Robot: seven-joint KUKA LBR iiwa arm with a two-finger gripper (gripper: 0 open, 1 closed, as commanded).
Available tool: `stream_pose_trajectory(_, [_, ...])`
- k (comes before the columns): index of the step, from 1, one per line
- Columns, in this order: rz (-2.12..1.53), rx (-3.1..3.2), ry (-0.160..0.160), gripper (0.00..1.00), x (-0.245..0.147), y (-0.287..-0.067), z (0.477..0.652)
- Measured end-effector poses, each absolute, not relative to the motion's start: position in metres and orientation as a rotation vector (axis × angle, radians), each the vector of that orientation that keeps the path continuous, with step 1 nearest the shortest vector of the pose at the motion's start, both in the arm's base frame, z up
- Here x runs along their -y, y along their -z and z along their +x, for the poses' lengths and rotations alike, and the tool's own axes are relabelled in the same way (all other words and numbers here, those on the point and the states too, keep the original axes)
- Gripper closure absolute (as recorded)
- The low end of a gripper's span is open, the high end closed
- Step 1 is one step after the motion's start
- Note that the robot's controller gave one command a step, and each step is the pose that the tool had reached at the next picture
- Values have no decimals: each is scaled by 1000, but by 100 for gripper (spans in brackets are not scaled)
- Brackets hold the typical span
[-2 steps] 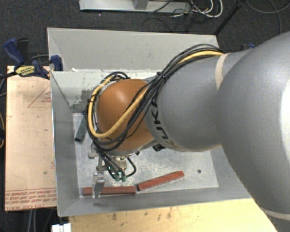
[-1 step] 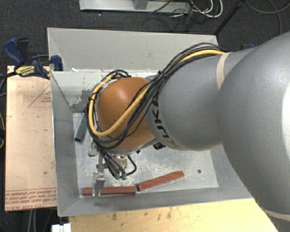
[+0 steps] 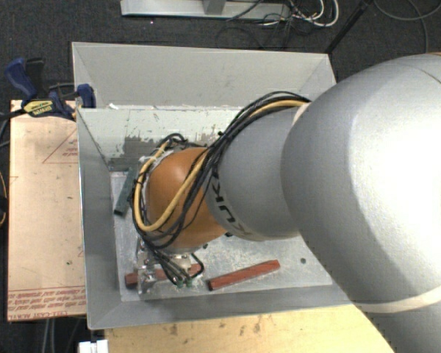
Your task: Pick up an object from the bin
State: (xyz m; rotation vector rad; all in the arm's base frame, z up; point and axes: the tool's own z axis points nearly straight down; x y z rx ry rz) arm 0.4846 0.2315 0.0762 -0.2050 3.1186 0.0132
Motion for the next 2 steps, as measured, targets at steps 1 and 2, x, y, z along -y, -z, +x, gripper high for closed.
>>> stream_pose_trajectory(1, [-205,-3119,-13,100,-232,-76,485])
stream_pose_trajectory(2, [-229,-3135,-1,100,-225,-117,496])
